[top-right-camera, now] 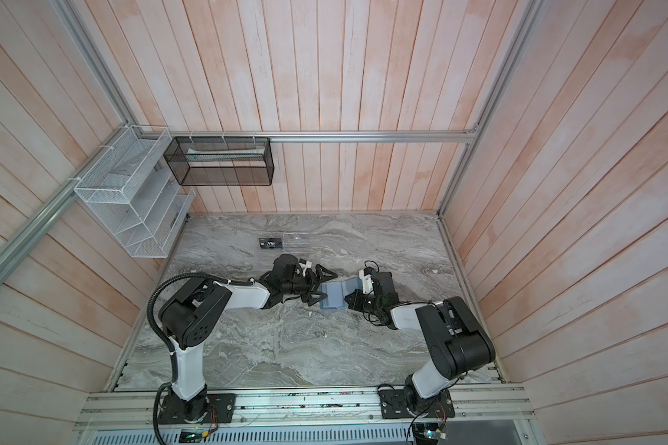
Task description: Take the credit cards out of the card holder
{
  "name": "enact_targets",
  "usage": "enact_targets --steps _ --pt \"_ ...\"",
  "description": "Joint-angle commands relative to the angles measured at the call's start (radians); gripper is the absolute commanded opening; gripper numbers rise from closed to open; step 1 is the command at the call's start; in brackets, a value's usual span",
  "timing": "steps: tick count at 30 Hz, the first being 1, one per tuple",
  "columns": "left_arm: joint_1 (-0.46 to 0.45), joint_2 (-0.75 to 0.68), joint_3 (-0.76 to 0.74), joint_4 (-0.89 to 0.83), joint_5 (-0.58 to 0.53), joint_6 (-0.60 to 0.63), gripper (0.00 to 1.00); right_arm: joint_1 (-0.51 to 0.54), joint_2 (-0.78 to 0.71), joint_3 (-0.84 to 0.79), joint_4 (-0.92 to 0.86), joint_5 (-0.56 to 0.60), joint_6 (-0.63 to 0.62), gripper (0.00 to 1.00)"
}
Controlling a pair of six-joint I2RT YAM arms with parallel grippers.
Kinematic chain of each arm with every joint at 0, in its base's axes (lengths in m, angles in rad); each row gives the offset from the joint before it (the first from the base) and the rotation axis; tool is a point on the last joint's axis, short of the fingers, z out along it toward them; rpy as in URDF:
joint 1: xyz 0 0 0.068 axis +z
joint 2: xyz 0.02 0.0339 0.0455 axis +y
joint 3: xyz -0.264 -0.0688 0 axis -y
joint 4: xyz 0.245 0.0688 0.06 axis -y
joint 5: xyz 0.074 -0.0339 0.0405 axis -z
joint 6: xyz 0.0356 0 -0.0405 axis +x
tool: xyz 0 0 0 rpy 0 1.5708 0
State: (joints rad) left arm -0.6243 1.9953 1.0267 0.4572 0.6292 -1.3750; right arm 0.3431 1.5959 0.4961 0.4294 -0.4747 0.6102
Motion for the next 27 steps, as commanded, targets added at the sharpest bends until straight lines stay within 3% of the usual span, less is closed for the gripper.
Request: enact_targets --steps 1,12,20,27 --pt "-0.008 0.029 0.034 0.017 0.009 -0.014 1.00 -0.004 0.033 -0.011 0.033 -0.025 0.012 0.00" --pt "-0.007 0.029 0.063 0.000 0.014 -0.015 1.00 -0.010 0.036 -0.010 0.031 -0.034 0.008 0.00" --pt "0.029 -0.052 0.052 -0.162 -0.007 0.110 1.00 -0.014 0.042 -0.018 0.040 -0.035 0.006 0.00" --pt "0.017 -0.022 0.060 -0.166 0.004 0.119 1.00 -0.014 0.041 -0.025 0.050 -0.031 0.013 0.00"
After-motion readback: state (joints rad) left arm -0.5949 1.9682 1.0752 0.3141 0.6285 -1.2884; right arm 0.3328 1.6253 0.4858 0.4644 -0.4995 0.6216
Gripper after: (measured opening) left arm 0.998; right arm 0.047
